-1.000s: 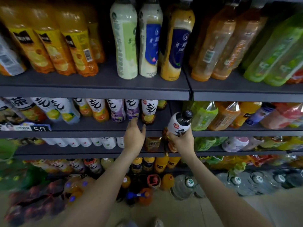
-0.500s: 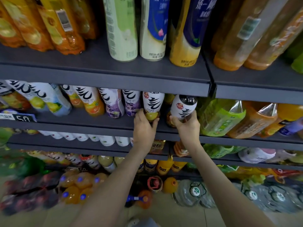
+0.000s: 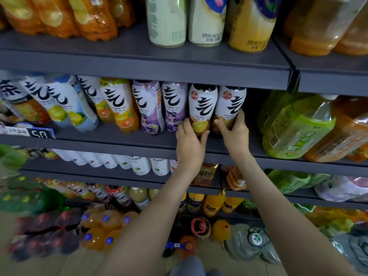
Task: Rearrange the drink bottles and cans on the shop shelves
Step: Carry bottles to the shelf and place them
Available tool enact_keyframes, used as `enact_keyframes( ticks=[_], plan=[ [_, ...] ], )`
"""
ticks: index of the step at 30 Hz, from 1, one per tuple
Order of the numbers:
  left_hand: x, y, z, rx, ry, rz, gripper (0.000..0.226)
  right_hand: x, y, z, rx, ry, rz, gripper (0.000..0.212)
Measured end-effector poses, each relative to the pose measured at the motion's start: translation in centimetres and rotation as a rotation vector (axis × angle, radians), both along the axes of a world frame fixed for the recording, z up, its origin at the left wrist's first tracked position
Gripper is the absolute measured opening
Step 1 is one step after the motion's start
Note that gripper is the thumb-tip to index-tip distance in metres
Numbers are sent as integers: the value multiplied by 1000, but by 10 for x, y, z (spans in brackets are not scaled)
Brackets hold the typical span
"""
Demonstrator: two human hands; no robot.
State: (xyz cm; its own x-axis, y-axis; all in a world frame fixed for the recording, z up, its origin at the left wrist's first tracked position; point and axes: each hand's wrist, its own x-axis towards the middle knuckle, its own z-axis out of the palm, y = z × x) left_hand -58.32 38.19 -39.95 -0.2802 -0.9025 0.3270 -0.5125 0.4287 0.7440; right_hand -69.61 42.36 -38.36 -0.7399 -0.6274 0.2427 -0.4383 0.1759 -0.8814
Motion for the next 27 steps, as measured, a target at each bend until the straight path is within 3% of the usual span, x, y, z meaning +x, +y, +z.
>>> enact_keyframes(
  ticks=[7, 13, 21, 27],
  plan=[
    [49, 16, 30, 129, -154, -26, 56, 54, 31, 5, 42, -66, -90, 66],
    [134, 10, 87, 164, -229, -50, 46, 134, 30, 39, 209, -21, 79, 37],
    [257, -60, 193, -34, -172, 10, 39, 242, -45, 156, 0, 110, 265, 29],
    [315, -116, 245, -160, -281, -6, 42, 296, -98, 216, -82, 293, 276, 33]
  ],
)
